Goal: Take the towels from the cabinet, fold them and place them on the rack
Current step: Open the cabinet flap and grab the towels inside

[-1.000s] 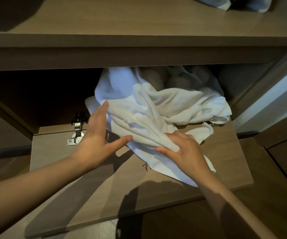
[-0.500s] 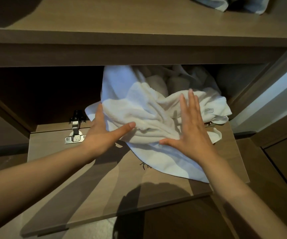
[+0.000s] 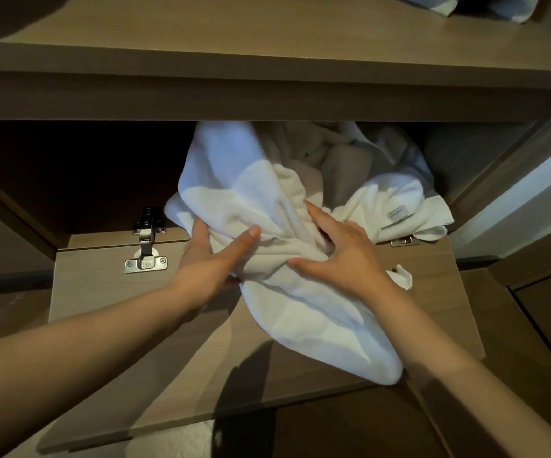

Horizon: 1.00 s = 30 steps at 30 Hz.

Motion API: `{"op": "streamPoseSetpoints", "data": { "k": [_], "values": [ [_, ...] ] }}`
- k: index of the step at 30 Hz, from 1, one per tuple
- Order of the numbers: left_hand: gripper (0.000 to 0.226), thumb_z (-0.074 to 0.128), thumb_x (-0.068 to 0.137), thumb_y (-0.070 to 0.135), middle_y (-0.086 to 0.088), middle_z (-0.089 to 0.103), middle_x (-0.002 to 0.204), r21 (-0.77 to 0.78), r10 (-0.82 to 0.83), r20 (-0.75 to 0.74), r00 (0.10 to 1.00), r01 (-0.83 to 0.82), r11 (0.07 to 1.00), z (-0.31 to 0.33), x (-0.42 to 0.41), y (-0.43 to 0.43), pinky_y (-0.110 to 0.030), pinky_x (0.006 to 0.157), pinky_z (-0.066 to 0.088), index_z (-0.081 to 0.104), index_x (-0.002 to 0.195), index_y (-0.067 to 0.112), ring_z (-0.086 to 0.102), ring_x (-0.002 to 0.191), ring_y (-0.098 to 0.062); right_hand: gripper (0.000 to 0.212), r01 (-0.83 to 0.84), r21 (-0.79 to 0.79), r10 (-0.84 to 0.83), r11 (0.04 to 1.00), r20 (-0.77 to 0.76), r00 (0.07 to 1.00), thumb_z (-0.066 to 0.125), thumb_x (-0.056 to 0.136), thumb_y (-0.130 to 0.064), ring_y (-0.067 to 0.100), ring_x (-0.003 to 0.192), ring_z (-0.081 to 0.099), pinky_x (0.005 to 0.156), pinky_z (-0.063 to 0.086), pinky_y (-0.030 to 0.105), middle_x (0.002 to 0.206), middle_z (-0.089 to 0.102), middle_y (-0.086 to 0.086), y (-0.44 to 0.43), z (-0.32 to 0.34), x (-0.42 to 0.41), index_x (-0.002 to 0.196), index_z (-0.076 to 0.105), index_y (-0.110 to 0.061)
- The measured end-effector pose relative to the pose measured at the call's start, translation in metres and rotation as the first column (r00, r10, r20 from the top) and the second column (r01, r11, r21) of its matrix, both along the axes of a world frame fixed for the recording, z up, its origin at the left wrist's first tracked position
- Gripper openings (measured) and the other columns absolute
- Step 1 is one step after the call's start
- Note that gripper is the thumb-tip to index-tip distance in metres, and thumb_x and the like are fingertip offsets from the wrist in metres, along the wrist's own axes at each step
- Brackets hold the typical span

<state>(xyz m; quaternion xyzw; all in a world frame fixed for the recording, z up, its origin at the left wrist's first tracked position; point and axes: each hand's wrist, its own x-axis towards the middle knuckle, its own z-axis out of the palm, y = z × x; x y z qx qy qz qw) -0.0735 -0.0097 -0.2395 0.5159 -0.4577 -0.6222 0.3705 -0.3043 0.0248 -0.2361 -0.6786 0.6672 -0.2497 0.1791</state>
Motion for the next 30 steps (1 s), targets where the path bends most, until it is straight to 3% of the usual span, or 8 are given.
{"op": "streamPoseSetpoints", "data": {
  "k": [5,9,11,13,15,20,25,30],
  "values": [
    [0.076,0.068,0.055,0.083,0.005,0.067,0.115,-0.026,0.027,0.064,0.998,-0.026,0.999,-0.008,0.016,-0.001,-0.050,0.075,0.059,0.049,0.119,0.047,0.069,0.101,-0.026,0.098,-0.035,0.136,0.001,0.990,0.239,0.971,0.072,0.055,-0.080,-0.006,0.112,0.054,0.095,0.047,0.018,0.126,0.056,-0.024,0.017,0.006,0.009,0.142,0.029,-0.062],
    [0.069,0.065,0.060,0.082,0.005,0.068,0.114,-0.039,0.015,0.023,1.000,-0.014,0.999,-0.007,0.015,-0.001,-0.050,0.075,0.059,0.049,0.118,0.048,0.069,0.100,-0.026,0.077,0.196,-0.154,-0.166,0.968,0.191,0.967,0.057,0.067,-0.082,0.000,0.117,0.042,0.107,0.040,0.040,0.125,0.049,-0.014,0.006,0.017,0.018,0.133,0.053,-0.041],
    [0.072,0.064,0.062,0.081,0.004,0.067,0.117,-0.023,0.025,0.007,1.000,-0.025,0.999,-0.007,0.013,0.000,-0.052,0.082,0.056,0.047,0.123,0.049,0.068,0.103,-0.027,0.084,0.171,-0.054,-0.147,0.984,0.305,0.941,0.056,0.068,-0.081,-0.001,0.129,0.034,0.107,0.036,0.031,0.147,0.035,-0.014,-0.007,0.027,0.026,0.142,0.039,-0.044],
    [0.069,0.062,0.062,0.082,0.006,0.069,0.115,-0.015,0.021,0.014,1.000,-0.021,1.000,-0.006,0.014,0.001,-0.051,0.083,0.056,0.048,0.122,0.050,0.069,0.102,-0.026,0.094,0.076,0.141,-0.126,0.987,0.390,0.912,0.055,0.069,-0.083,0.007,0.144,0.025,0.113,0.031,0.035,0.161,0.013,-0.018,-0.020,0.033,0.033,0.149,0.021,-0.048],
    [0.062,0.061,0.061,0.081,0.008,0.071,0.108,0.000,0.018,0.029,0.999,-0.018,1.000,-0.005,0.016,0.000,-0.049,0.081,0.058,0.053,0.114,0.049,0.071,0.096,-0.022,0.094,0.019,0.249,-0.094,0.968,0.295,0.951,0.049,0.075,-0.083,0.017,0.149,0.020,0.118,0.026,0.044,0.164,0.007,-0.011,-0.031,0.032,0.042,0.153,0.012,-0.044],
    [0.057,0.060,0.066,0.076,0.005,0.072,0.106,0.017,-0.023,0.016,1.000,0.023,1.000,0.001,0.018,0.003,-0.047,0.083,0.058,0.058,0.112,0.043,0.071,0.096,-0.021,0.084,-0.035,0.239,-0.048,0.970,0.333,0.942,0.041,0.084,-0.078,0.013,0.142,0.032,0.115,0.030,0.042,0.157,0.030,-0.012,-0.028,0.023,0.059,0.154,0.014,-0.040],
    [0.051,0.061,0.071,0.073,0.006,0.070,0.113,-0.005,-0.059,-0.063,0.996,0.058,0.998,0.012,0.020,0.017,-0.048,0.084,0.057,0.058,0.114,0.045,0.069,0.103,-0.021,0.063,-0.024,0.226,-0.096,0.974,0.505,0.858,0.043,0.080,-0.080,-0.020,0.108,0.044,0.086,0.034,0.012,0.126,0.049,-0.037,-0.010,0.037,0.064,0.138,0.029,-0.062],
    [0.043,0.064,0.078,0.063,0.006,0.069,0.117,-0.025,-0.127,-0.146,0.981,0.125,0.992,0.024,0.020,0.032,-0.050,0.080,0.058,0.058,0.115,0.043,0.068,0.105,-0.021,0.057,0.010,0.224,-0.141,0.975,0.576,0.805,0.048,0.075,-0.083,-0.017,0.116,0.050,0.093,0.040,0.016,0.128,0.054,-0.037,0.012,0.048,0.063,0.129,0.041,-0.065]
  ]
}}
